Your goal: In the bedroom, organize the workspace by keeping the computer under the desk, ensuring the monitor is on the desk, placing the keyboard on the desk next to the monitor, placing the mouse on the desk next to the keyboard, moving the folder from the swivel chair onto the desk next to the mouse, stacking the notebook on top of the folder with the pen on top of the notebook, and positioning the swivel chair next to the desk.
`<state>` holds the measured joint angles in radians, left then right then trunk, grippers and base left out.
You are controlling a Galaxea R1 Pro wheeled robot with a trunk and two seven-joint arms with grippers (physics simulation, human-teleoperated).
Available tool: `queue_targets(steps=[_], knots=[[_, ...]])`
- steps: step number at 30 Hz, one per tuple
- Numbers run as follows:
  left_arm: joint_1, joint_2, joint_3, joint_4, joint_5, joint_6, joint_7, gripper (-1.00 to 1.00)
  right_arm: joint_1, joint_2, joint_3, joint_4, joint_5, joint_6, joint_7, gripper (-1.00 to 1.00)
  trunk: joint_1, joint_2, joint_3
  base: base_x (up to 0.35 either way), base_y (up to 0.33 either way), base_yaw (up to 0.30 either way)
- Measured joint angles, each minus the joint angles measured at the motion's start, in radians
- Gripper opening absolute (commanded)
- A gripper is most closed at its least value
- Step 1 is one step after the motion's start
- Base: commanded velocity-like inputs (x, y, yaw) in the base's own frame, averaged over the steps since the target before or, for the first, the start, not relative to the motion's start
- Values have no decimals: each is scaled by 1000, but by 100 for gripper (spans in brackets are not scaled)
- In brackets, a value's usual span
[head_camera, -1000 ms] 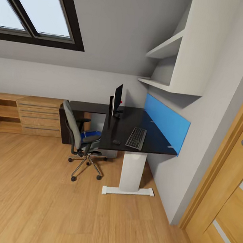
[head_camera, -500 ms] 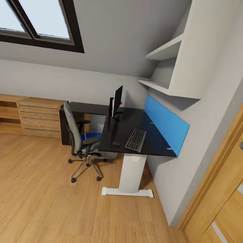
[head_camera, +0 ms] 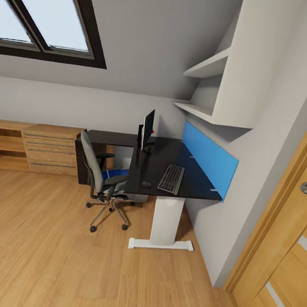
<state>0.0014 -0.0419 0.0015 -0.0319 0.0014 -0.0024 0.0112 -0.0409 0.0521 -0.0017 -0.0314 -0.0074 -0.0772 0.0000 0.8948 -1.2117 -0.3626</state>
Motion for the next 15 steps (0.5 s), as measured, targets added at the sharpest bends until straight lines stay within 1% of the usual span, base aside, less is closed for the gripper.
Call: queue_targets(steps=[15], knots=[[0, 1, 0, -2, 0, -2, 1, 100, 0, -2, 0, -20, 2, -3, 0, 100, -58, 105, 47, 0, 0, 0]])
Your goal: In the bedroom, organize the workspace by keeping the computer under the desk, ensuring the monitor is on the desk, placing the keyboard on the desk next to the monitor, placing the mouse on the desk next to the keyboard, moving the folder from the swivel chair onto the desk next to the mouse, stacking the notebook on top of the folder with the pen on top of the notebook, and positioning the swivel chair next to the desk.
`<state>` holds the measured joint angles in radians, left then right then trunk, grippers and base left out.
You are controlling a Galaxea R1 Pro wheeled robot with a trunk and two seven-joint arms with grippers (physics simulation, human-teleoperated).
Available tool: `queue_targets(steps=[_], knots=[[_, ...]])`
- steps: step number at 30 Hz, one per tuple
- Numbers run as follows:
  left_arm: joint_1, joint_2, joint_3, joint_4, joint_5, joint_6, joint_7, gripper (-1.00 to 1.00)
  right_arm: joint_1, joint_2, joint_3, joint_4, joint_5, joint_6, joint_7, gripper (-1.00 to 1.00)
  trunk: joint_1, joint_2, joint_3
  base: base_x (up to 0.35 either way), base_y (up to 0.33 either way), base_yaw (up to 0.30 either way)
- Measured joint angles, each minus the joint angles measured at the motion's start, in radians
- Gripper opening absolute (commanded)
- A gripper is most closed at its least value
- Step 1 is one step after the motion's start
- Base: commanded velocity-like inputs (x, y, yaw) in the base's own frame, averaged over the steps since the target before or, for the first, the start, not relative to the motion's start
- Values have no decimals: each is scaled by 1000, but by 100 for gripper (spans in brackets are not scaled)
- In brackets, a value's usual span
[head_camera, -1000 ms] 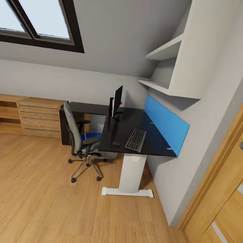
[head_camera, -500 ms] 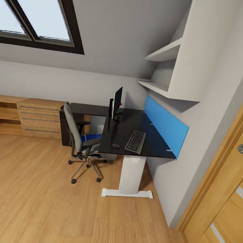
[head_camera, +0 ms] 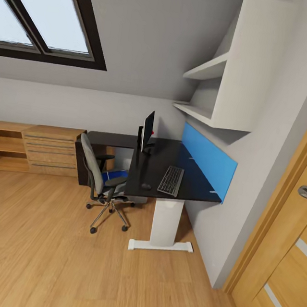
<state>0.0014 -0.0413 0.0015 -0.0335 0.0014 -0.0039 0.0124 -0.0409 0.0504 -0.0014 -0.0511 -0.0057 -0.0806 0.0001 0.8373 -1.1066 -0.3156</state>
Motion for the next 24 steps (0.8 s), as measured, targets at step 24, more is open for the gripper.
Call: queue_targets(steps=[24], knots=[[0, -4, 0, -243, 0, 9, 4, 100, 0, -1, 3, -153, 3, -34, -2, 100, -92, 168, 75, 0, 0, 0]])
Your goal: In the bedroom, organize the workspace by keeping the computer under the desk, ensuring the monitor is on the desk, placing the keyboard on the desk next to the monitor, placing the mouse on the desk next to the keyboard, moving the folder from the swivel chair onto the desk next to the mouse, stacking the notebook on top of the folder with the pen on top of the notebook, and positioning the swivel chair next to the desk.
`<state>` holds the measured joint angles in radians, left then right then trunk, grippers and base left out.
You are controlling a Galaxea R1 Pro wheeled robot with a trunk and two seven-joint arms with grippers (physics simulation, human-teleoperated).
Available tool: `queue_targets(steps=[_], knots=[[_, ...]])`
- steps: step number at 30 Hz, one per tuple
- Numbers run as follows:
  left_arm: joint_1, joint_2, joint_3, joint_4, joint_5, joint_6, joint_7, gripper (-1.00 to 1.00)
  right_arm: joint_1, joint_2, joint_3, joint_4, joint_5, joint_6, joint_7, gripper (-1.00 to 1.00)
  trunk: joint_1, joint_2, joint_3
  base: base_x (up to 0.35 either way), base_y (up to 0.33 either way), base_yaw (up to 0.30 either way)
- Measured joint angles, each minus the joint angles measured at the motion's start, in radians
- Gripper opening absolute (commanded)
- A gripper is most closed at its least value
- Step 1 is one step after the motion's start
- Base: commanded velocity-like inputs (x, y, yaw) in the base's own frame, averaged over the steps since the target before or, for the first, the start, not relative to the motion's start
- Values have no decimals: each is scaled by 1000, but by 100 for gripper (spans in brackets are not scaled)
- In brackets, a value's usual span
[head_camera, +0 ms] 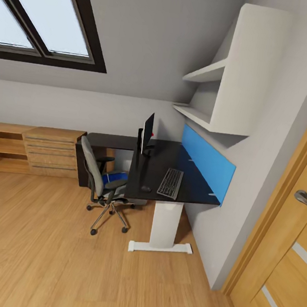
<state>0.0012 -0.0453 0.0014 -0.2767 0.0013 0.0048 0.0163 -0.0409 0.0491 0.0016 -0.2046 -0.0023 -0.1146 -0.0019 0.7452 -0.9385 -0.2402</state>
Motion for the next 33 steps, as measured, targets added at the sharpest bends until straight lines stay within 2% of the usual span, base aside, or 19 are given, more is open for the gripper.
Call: queue_targets(steps=[6, 10, 12, 17, 21, 22, 25, 26, 28, 33], knots=[[0, -3, 0, -170, 2, 1, 1, 100, 0, 1, -1, -96, 0, -32, -2, 100, -23, 42, 19, 0, 0, 0], [-1, -19, 0, -257, 3, 1, 0, 100, -1, 4, -3, -169, -2, -44, -22, 100, -38, 70, 31, 0, 0, 0], [-1, -25, 0, -289, 4, 1, 1, 100, -1, 7, -3, -204, -3, -47, -45, 100, -46, 84, 38, 0, 0, 0], [-1, -33, 0, -379, 10, 0, 2, 100, -11, 38, -3, -319, -5, -51, -162, 100, -65, 119, 53, 0, 0, 0], [-1, -34, 0, -396, 43, -1, 0, 100, -26, 46, -3, -352, -6, -53, -201, 100, -81, 147, 66, 0, 0, 0], [-1, -33, 0, -395, 67, -2, -1, 100, -31, 48, -3, -359, -6, -57, -210, 100, -84, 154, 69, 0, 0, 0], [-1, -32, 0, -380, 105, -4, -3, 100, -36, 48, -4, -361, -7, -82, -218, 100, -96, 175, 78, 0, 0, 0], [-1, -30, 0, -365, 125, -6, -4, 100, -38, 48, -4, -355, -6, -112, -221, 100, -100, 182, 82, 0, 0, 0], [-1, -27, 0, -346, 142, -8, -5, 100, -39, 47, -5, -335, -6, -177, -224, 100, -107, 196, 88, 0, 0, 0], [-1, -26, 0, -326, 158, -40, -6, 100, -41, 47, -5, -249, -3, -323, -225, 100, -111, 204, 91, 0, 0, 0]])
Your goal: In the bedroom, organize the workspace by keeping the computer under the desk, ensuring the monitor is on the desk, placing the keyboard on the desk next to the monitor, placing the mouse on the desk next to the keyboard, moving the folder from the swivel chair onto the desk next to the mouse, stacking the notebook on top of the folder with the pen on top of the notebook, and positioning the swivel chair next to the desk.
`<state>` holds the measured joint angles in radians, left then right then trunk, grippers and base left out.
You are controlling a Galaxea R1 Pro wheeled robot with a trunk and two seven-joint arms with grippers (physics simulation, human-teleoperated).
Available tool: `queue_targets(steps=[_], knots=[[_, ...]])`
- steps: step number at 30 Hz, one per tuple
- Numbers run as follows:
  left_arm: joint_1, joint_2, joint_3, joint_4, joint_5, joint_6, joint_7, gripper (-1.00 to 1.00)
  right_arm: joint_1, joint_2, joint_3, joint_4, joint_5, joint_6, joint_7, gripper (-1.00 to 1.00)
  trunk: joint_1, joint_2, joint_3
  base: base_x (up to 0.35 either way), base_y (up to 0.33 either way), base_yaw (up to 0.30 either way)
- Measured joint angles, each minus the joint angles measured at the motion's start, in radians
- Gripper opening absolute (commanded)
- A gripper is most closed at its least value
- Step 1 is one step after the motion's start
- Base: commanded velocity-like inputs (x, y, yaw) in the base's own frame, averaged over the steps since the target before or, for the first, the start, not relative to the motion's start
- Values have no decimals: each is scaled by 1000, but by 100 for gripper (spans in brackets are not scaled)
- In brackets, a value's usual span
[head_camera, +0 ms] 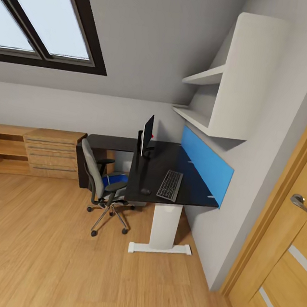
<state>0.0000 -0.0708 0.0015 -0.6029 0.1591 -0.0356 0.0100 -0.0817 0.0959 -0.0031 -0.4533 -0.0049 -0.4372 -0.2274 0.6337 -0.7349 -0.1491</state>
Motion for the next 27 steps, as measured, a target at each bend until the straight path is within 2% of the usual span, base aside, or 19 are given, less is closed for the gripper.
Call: queue_targets(steps=[2, 6, 13, 18, 27], knots=[[0, 0, 0, 2, 2, -24, 0, 100, 0, 0, 1, 23, 1, -31, 0, 100, 0, 0, 0, 0, 0, 0], [0, 0, 0, 16, 4, -117, -1, 100, 0, 2, 4, 56, 2, -84, 0, 100, 0, 0, 0, 0, 0, 0], [0, 0, 0, 52, 5, -237, -3, 100, -1, 3, 7, 66, 3, -102, 1, 100, 0, 0, 0, 0, 0, -8], [0, -1, 0, 58, 5, -270, -3, 100, 0, 3, 8, 67, 3, -105, 2, 100, 0, 0, 0, 0, 0, -82], [0, 0, 1, 62, 6, -285, 1, 100, 0, 3, 8, 69, 3, -106, 2, 100, 0, 0, 0, 0, 7, -135]])
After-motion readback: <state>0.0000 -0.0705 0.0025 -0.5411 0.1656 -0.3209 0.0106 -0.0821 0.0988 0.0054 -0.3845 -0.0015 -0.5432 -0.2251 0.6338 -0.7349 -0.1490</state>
